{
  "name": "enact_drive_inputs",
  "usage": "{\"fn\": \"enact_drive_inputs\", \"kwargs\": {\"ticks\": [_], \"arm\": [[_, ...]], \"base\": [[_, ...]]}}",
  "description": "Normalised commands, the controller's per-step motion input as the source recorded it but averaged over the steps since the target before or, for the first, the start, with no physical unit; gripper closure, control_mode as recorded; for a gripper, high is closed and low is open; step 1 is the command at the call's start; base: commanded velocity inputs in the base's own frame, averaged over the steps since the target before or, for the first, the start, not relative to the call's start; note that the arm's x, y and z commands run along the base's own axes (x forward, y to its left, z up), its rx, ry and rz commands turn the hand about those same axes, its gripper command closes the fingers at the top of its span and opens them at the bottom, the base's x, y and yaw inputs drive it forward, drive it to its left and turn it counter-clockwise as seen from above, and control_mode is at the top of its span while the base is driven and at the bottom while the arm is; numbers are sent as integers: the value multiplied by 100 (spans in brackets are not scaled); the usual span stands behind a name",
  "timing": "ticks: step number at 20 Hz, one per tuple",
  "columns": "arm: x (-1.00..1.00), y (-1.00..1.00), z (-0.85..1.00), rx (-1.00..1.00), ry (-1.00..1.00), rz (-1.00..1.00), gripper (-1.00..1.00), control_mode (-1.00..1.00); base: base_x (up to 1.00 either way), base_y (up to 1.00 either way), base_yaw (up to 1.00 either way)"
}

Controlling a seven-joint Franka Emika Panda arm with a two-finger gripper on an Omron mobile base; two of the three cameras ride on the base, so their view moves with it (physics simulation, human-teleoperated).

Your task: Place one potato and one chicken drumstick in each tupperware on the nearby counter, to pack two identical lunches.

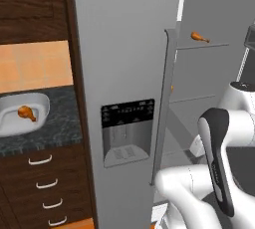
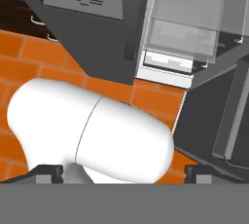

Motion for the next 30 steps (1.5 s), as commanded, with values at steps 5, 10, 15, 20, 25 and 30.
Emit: {"fn": "enact_drive_inputs", "kwargs": {"ticks": [5, 10, 15, 20, 25, 30], "arm": [[0, 0, 0, 0, 0, 0, -100, 100], [0, 0, 0, 0, 0, 0, -100, 100], [0, 0, 0, 0, 0, 0, -100, 100], [0, 0, 0, 0, 0, 0, -100, 100], [0, 0, 0, 0, 0, 0, -100, 100], [0, 0, 0, 0, 0, 0, -100, 100]], "base": [[34, -11, -11], [19, -15, -18], [0, -27, -10], [0, -36, -1], [6, -28, 0], [3, -48, 0]]}}
